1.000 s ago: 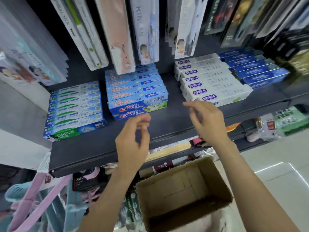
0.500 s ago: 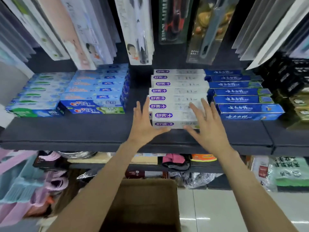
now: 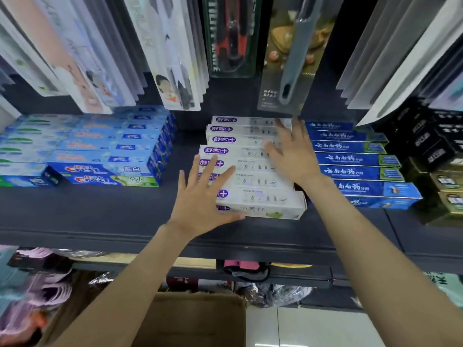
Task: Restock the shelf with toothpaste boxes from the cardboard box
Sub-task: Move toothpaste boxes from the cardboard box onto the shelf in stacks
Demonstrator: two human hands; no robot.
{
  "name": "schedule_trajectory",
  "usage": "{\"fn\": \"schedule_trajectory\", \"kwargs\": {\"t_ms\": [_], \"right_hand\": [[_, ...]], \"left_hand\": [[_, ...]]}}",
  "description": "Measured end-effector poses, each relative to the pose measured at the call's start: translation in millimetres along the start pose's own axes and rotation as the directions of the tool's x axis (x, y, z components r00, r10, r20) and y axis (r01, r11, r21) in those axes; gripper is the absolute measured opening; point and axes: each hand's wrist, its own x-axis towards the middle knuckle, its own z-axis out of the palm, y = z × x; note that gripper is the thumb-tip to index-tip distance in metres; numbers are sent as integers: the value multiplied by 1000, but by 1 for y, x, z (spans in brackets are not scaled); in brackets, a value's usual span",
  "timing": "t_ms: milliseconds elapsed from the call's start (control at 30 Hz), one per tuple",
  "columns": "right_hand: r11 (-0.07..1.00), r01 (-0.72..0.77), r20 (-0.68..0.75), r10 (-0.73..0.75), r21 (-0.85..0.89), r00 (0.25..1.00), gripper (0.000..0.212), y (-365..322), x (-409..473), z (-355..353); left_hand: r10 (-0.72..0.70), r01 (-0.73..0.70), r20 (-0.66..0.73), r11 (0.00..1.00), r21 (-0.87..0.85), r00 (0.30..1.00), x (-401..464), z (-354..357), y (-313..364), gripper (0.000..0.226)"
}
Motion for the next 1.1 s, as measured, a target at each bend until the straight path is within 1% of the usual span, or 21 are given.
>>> {"fn": "schedule_trajectory", "kwargs": {"t_ms": [133,200,333,467,500,567,600,633,667,700,733,767,833,900,1000,1100], "right_hand": [[986,2,117,18,-168,993,60,4,40,17],[976,-21,136,51,-217,989,60,4,42,23],[980,-19,120,43,-200,992,61,1,44,27],[973,39,143,-7,-228,990,63,-19,48,37],[976,41,133,-12,-215,991,63,-25,48,41],[985,19,45,-11,-173,999,61,-32,49,47],[989,-4,-31,-1,-147,1000,59,-32,48,47],[993,-28,-111,16,-114,994,56,-31,48,46],[996,-46,-167,33,-78,985,55,-28,47,46],[997,-60,-181,52,-40,982,55,-23,48,44],[997,-72,-144,72,7,987,57,-19,49,43],[994,-88,-73,93,61,993,60,-15,50,44],[981,-124,94,111,151,989,66,-11,52,44],[966,-140,182,100,218,978,67,-11,54,43],[954,-145,211,90,262,973,62,-16,54,40],[957,-131,179,86,257,980,56,-18,53,38]], "left_hand": [[7,-9,42,999,48,999,4,-4,3,104],[20,-23,54,998,52,998,4,-6,2,102],[34,-34,35,999,19,999,3,-6,-4,99],[3,-3,-5,999,-45,1000,-1,-9,-15,106],[-23,25,22,998,-63,999,-2,-14,-15,107],[-96,108,81,981,-158,992,6,-27,-16,102],[-123,138,76,959,-246,990,16,-34,-17,97],[-147,151,37,934,-323,988,30,-41,-19,92],[-170,154,-13,919,-362,985,45,-44,-22,87],[-193,166,-39,917,-363,980,61,-45,-25,81],[-218,196,-26,919,-343,976,75,-43,-29,75],[-247,240,18,919,-312,969,87,-39,-33,73],[-282,307,129,917,-256,951,103,-31,-40,78],[-292,331,183,911,-247,939,111,-27,-44,85],[-302,339,172,901,-270,938,115,-27,-45,89],[-296,323,134,902,-288,946,116,-27,-46,89]]}}
